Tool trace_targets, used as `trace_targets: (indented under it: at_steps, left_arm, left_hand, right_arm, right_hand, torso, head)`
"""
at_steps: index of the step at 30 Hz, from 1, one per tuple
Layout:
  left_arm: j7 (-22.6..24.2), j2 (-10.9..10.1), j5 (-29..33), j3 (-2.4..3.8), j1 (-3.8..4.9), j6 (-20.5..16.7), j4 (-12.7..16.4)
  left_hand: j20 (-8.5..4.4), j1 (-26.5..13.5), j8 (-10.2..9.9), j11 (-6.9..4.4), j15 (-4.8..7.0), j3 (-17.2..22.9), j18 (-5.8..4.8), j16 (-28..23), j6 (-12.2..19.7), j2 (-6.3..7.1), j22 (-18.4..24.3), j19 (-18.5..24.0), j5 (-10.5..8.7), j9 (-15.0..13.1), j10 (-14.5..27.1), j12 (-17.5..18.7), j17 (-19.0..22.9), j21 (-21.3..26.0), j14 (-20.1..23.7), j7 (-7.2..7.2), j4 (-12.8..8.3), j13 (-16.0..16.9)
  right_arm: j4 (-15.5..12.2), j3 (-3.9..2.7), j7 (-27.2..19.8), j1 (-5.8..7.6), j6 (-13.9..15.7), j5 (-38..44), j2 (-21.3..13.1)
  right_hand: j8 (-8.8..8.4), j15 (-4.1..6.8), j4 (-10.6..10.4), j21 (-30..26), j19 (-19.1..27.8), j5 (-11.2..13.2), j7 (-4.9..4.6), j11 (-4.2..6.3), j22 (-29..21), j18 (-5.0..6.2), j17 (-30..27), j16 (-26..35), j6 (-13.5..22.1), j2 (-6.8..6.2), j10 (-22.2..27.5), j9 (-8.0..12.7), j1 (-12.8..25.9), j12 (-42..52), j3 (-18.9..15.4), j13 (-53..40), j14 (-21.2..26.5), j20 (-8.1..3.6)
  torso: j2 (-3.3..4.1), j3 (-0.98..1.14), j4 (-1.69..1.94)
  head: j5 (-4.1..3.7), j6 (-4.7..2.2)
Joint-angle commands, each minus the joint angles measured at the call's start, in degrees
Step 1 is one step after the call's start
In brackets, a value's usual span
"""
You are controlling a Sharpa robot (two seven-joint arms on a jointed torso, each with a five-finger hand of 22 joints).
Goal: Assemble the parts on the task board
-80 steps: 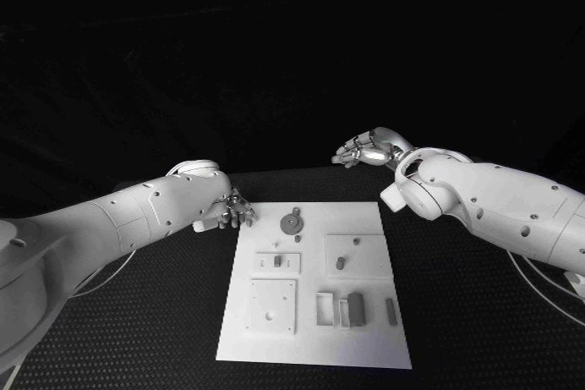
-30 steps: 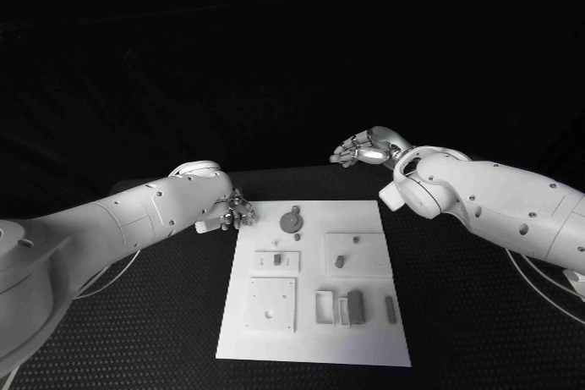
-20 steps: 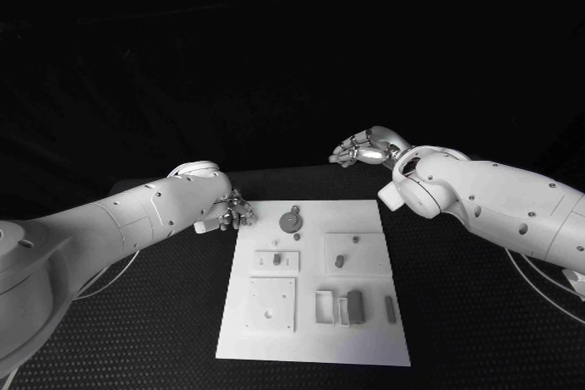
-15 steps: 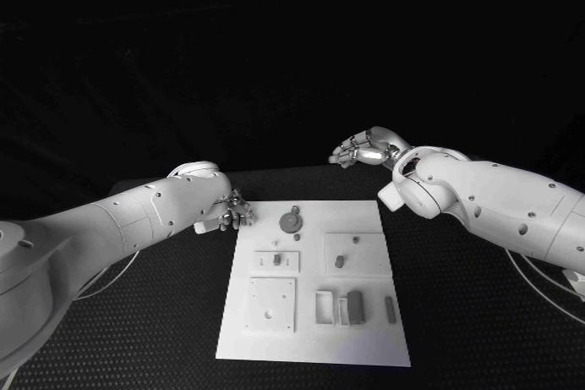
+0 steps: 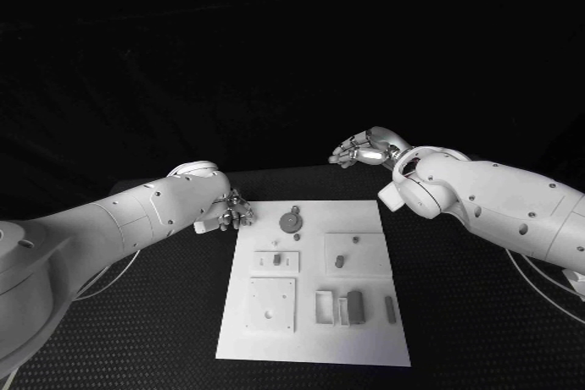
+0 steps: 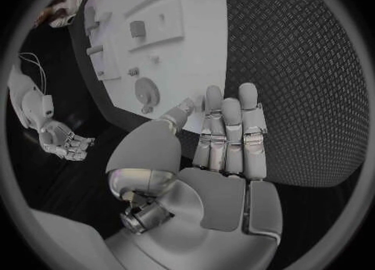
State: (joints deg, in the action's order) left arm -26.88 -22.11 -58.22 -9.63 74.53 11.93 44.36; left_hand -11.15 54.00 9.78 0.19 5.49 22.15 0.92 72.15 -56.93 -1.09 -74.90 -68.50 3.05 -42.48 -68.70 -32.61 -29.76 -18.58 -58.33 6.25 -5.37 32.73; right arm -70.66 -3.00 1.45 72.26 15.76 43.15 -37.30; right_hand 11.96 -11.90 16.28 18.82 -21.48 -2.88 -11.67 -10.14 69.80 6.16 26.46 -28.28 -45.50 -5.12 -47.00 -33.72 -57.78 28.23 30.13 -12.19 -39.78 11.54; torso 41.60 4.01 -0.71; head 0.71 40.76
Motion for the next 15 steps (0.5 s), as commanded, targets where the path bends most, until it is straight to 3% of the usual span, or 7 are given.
trace_targets:
  at_steps: [1, 7, 15]
  left_arm:
    - [0.74, 0.16, 1.12, 0.00, 0.00, -0.31, -0.07]
    - [0.71, 0.27, 1.26, 0.00, 0.00, -0.53, -0.28]
    - [0.37, 0.37, 1.26, 0.00, 0.01, -0.66, -0.50]
  left_hand:
    - [-0.03, -1.25, 0.36, -0.02, 0.20, -0.17, 0.67, 0.39, -0.24, 0.65, -0.52, -0.54, -0.15, 0.15, -0.13, -0.31, 0.17, 0.45, -0.24, 0.16, 0.57, -0.13]
    - [-0.11, -2.89, 0.43, -0.06, 0.26, 0.12, 0.73, 0.57, -0.19, 2.19, -0.56, -0.69, -0.16, 0.43, -0.15, -0.42, 0.54, 0.70, -0.25, 0.13, 2.29, -0.37]
    - [-0.16, -2.91, 0.55, -0.11, 0.31, 0.68, 0.78, 0.72, -0.23, 1.53, -0.64, -0.80, -0.15, 0.51, -0.20, -0.52, 0.72, 0.78, -0.27, 0.09, 2.81, -0.47]
  right_arm:
    - [-0.07, -0.03, -0.18, 0.00, -0.65, -0.05, -0.01]
    - [-0.11, -0.03, -0.20, 0.00, -0.72, -0.05, -0.01]
    - [-0.14, -0.03, -0.11, 0.00, -0.95, -0.06, -0.07]
  right_hand:
    - [0.31, -0.11, -0.04, 0.37, 0.48, 0.15, -0.24, -0.33, 0.06, -0.93, -0.10, 0.33, 0.40, 0.63, 0.23, 0.05, -0.03, 0.23, -0.19, 0.09, 0.43, -0.04]
    - [0.32, -0.11, -0.03, 0.36, 0.49, 0.15, -0.24, -0.33, 0.08, -0.93, -0.12, 0.34, 0.40, 0.63, 0.24, 0.06, -0.02, 0.24, -0.19, 0.13, 0.44, -0.04]
    - [0.33, -0.12, -0.03, 0.36, 0.50, 0.15, -0.24, -0.33, 0.11, -0.92, -0.14, 0.34, 0.40, 0.64, 0.24, 0.07, -0.01, 0.26, -0.18, 0.16, 0.46, -0.04]
  torso:
    - [0.01, -0.02, 0.00]
    - [0.01, -0.04, 0.06]
    - [-0.02, -0.01, 0.03]
  head:
    - [-0.06, -0.04]
    - [-0.06, 0.02]
    - [-0.03, 0.00]
